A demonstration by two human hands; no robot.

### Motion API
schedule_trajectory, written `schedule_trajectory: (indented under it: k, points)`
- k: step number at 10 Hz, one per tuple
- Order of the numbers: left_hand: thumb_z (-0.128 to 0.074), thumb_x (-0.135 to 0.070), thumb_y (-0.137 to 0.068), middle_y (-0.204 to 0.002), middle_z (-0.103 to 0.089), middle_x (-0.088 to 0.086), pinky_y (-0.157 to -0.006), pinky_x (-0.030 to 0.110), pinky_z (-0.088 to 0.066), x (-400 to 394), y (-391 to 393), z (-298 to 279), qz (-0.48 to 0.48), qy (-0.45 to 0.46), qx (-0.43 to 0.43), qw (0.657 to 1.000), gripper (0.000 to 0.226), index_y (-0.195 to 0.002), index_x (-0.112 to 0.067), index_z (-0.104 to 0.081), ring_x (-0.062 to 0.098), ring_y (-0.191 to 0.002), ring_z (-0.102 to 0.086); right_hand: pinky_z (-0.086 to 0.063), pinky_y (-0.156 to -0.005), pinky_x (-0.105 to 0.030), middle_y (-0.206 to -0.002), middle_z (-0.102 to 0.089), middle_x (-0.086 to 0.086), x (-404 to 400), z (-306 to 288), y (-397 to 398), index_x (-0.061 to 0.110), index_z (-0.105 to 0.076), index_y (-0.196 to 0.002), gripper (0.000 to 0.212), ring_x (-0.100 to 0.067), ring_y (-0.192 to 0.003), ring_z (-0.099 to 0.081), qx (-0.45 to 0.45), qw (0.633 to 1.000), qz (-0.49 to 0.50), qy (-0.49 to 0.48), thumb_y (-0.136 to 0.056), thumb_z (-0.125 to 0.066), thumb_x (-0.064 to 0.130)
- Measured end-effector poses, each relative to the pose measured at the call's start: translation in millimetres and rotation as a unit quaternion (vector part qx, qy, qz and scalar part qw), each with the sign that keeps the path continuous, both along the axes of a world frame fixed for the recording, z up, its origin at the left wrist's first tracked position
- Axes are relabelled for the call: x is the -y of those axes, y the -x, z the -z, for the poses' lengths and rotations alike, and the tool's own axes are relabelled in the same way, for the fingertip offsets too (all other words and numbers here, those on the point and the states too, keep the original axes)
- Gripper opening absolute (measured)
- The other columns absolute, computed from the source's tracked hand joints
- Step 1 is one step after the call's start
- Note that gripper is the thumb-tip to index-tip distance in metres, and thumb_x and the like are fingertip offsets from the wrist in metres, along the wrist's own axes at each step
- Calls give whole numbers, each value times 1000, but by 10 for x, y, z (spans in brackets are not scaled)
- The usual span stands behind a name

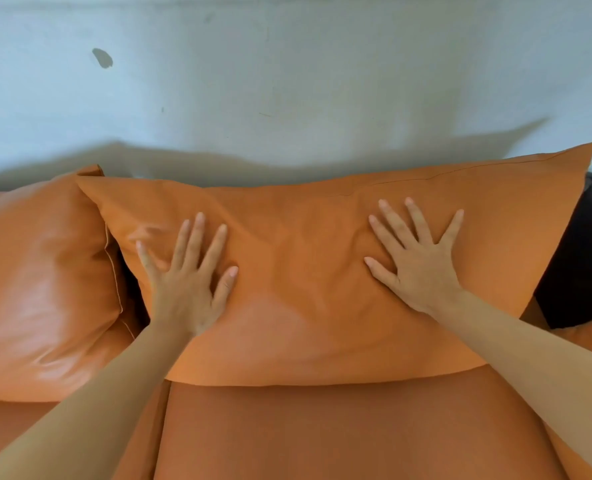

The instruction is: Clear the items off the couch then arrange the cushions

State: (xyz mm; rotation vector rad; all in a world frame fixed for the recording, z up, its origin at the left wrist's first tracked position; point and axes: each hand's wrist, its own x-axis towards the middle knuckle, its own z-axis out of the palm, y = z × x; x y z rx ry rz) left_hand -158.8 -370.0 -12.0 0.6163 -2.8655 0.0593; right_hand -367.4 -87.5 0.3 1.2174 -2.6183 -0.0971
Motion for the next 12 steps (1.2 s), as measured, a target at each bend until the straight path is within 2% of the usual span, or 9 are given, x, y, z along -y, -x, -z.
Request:
schedule_trajectory:
  k: [1, 2, 4, 5, 7, 9, 11, 12]
  points:
    - [-16, -72, -91, -162, -9, 1, -100, 80, -7, -360, 209, -23, 84, -7, -7, 996, 70, -152, -37, -17, 26, -149, -8, -7, -98, -80, -158, -23, 5, 31, 58, -298, 32, -32, -147, 61, -24, -145, -21, -1, 988, -144, 53, -93, -36, 59]
    - [-9, -83, -83, -163, -2, -4, -96, 83, -3, -486, 434, 27, 46, -20, 32, 998, 78, -151, -45, -8, 28, -149, 2, -3, -98, -80, -159, -19, 9, 177, 158, -405, 36, -28, -149, 75, -29, -147, -12, 22, 990, -135, 31, -85, -36, 75]
    - [2, -86, -79, -162, 13, -8, -95, 83, 5, -342, 695, 167, -9, 12, 72, 997, 79, -148, -50, 8, 27, -148, 15, -1, -97, -81, -158, -20, 10, 363, 208, -168, 39, -29, -148, 78, -31, -147, -11, 28, 994, -99, -29, -82, -33, 80]
    - [8, -87, -75, -161, 14, -10, -97, 81, 7, -266, 785, 148, -8, 12, 89, 996, 79, -146, -53, 12, 26, -147, 17, -1, -96, -81, -157, -23, 11, 417, 170, -99, 39, -30, -147, 77, -30, -147, -13, 21, 995, -90, -46, -82, -29, 81]
    - [6, -90, -72, -160, 15, -14, -99, 79, 12, -238, 769, 83, -1, -32, 114, 993, 77, -141, -58, 18, 23, -146, 20, 1, -98, -81, -158, -20, 12, 398, 154, -151, 41, -22, -149, 78, -29, -147, -13, 27, 995, -65, -70, -82, -17, 82]
    - [2, -83, -78, -162, 8, -11, -102, 75, 12, -416, 500, 45, 12, -16, 60, 998, 76, -147, -51, 9, 21, -149, 10, 0, -101, -78, -161, -7, 11, 260, 135, -414, 39, -10, -151, 77, -28, -148, -8, 43, 995, -60, -66, -85, -19, 78]
    - [-3, -72, -90, -161, 11, -12, -104, 74, 4, -514, 215, -137, 18, -16, 105, 994, 66, -149, -46, 10, 17, -148, 9, -3, -106, -73, -161, 3, 12, 135, -140, -601, 40, -1, -151, 69, -19, -148, -2, 114, 991, -20, -71, -87, -5, 67]
    - [-5, -69, -92, -161, 12, -11, -105, 73, 3, -570, 24, -331, 24, -7, 142, 990, 63, -148, -46, 14, 16, -149, 8, -10, -108, -70, -161, 4, 11, 9, -340, -681, 39, 2, -150, 69, -16, -148, -4, 141, 985, -22, -95, -86, 1, 66]
